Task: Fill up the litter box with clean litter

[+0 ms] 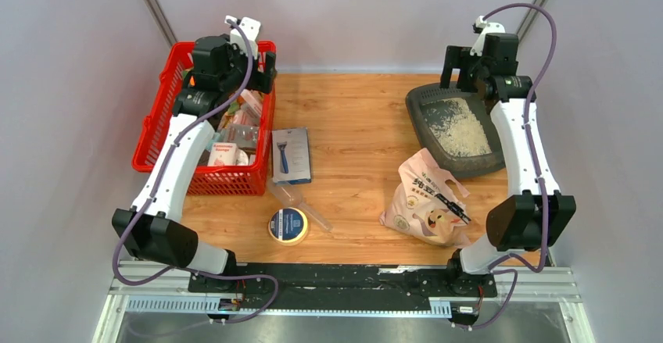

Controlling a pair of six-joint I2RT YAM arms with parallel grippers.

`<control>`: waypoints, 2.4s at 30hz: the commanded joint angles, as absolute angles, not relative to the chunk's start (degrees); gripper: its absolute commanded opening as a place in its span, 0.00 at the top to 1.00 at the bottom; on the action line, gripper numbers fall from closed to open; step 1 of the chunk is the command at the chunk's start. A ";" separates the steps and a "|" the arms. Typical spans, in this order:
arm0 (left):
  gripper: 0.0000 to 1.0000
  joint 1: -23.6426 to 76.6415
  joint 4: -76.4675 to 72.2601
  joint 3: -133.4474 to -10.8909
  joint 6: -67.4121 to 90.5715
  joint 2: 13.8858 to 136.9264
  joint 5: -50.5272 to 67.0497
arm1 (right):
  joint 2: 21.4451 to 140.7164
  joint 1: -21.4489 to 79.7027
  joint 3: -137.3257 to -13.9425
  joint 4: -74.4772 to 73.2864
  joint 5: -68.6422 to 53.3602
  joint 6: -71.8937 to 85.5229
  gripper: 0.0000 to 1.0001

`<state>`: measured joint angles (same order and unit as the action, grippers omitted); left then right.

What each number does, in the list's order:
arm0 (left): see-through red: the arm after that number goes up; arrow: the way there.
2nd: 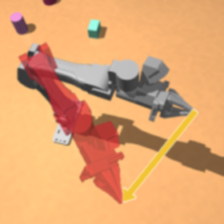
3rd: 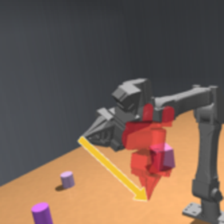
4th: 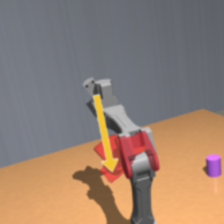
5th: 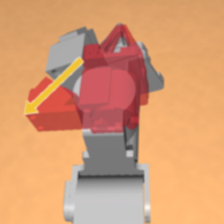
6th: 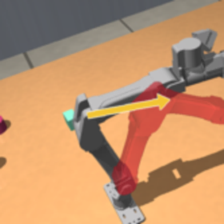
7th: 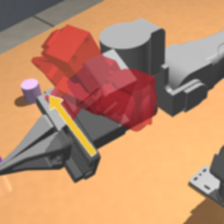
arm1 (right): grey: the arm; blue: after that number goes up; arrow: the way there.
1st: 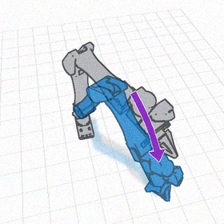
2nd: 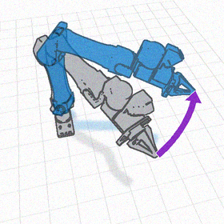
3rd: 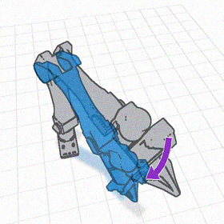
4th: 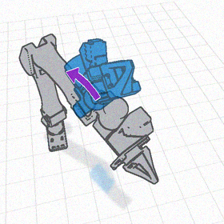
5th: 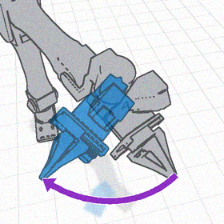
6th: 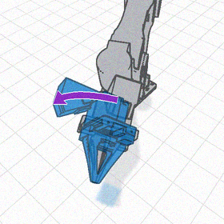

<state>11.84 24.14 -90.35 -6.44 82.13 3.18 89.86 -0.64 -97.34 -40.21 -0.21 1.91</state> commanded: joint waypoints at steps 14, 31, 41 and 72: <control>0.11 30.15 41.14 -74.03 -42.19 69.00 32.35 | 72.69 3.56 -94.14 -70.46 -33.31 -37.86 0.00; 0.12 30.15 42.01 -68.12 -44.38 67.41 27.43 | 71.01 16.52 -67.68 -72.33 -16.08 -46.05 0.26; 0.12 30.15 41.66 -66.54 -46.41 65.48 22.94 | 81.28 28.37 -73.99 -69.97 -20.47 -49.04 1.00; 0.11 29.71 42.10 -61.17 -45.26 63.54 18.19 | 101.96 29.97 -109.27 -66.71 -25.15 -46.75 0.23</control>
<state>29.91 42.39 -58.76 -45.30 62.22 16.86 109.21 30.37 -113.54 -68.31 -24.77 -46.61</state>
